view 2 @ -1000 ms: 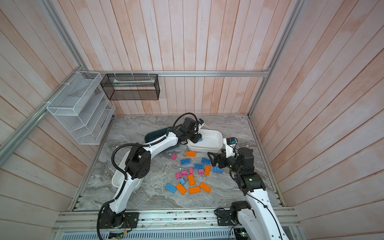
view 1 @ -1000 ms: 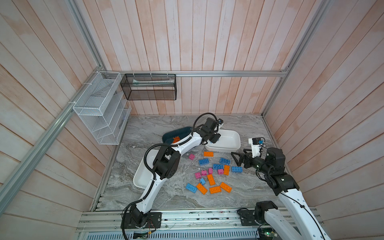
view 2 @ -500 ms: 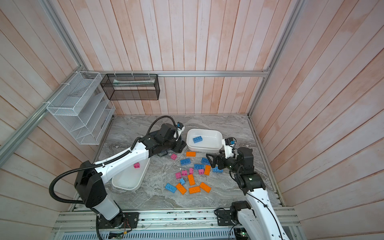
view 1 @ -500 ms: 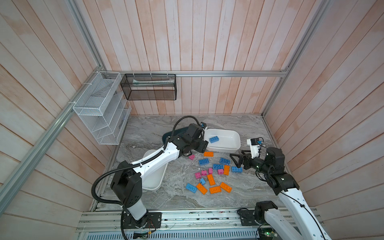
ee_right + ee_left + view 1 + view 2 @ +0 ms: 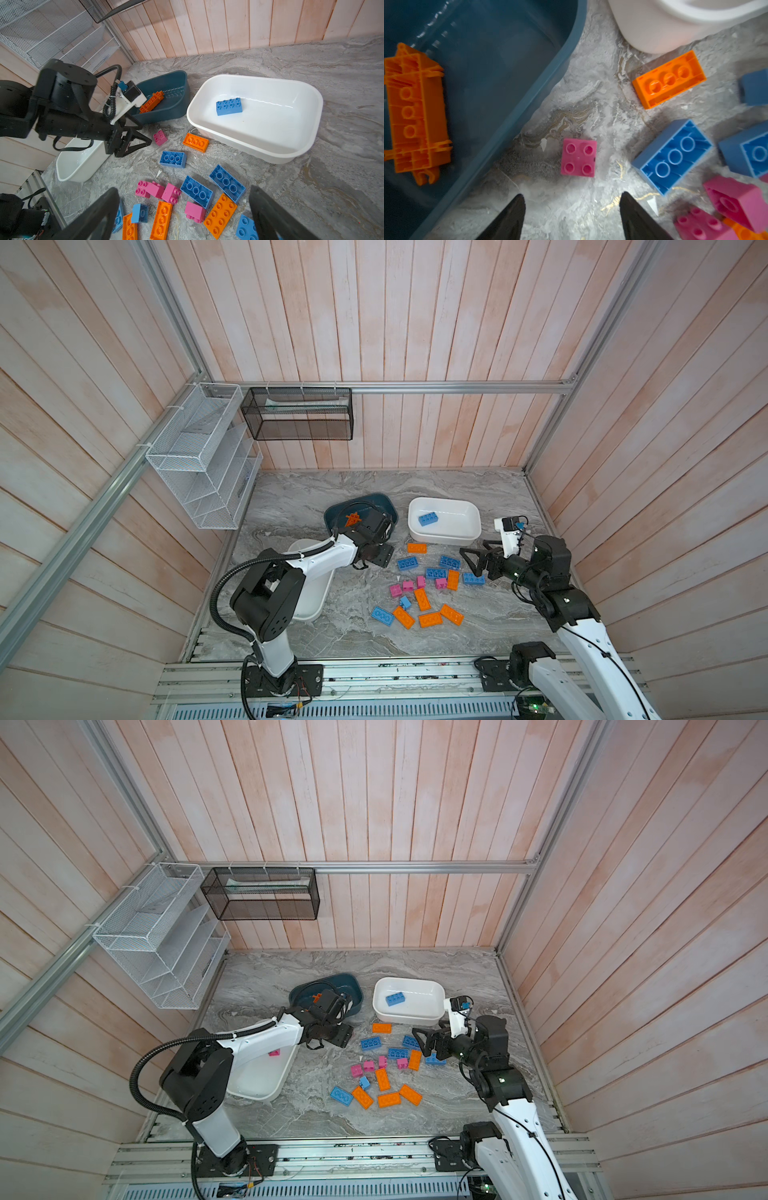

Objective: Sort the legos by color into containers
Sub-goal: 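Reach the left gripper to a pink 2x2 brick beside the teal bin and grasp it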

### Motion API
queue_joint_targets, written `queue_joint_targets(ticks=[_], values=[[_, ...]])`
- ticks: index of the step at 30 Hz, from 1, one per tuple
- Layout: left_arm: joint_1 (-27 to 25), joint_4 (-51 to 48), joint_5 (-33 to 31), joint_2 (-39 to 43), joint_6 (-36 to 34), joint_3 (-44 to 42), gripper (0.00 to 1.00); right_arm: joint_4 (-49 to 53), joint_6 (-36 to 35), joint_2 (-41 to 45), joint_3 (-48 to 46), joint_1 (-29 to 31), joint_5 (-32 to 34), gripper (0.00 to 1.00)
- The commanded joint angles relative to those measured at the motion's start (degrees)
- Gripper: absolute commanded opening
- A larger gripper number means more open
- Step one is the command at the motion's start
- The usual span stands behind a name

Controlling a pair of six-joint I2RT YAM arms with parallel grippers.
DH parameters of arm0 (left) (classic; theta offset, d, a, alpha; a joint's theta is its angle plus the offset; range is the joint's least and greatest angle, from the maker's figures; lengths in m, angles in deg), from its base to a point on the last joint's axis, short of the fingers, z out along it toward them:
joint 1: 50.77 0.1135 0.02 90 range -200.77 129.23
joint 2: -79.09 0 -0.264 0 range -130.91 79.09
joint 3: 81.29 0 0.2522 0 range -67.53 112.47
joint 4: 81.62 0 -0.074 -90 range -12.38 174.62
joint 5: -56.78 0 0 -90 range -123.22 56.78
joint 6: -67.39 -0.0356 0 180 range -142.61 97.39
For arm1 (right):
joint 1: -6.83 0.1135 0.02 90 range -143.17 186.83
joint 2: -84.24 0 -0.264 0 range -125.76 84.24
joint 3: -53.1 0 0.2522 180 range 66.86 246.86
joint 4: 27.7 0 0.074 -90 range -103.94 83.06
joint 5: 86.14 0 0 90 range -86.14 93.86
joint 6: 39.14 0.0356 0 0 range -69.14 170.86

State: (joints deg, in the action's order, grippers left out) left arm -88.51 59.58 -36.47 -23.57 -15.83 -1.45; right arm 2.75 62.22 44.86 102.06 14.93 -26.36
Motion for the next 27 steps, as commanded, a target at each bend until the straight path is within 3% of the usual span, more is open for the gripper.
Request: queue_joint_targets(ticks=[1,12,18,27], values=[[0.3,3.1,1.1,-2.7,-2.0,2.5,0.73,0.3,0.5,0.9,-1.5,-0.2,-0.9,0.98],[0.2,6.4,1.1,-8.4,-6.1,4.5,0.58,0.7,0.1,1.7,-2.5,-0.2,-0.3,0.98],[0.2,6.4,1.9,-8.9,-6.2,4.7,0.39,0.9,-0.1,1.7,-2.4,-0.2,-0.2,0.98],[0.1,3.4,2.8,-6.3,-5.9,2.9,0.33,0.6,0.2,1.7,-2.1,-0.2,-0.2,0.98]])
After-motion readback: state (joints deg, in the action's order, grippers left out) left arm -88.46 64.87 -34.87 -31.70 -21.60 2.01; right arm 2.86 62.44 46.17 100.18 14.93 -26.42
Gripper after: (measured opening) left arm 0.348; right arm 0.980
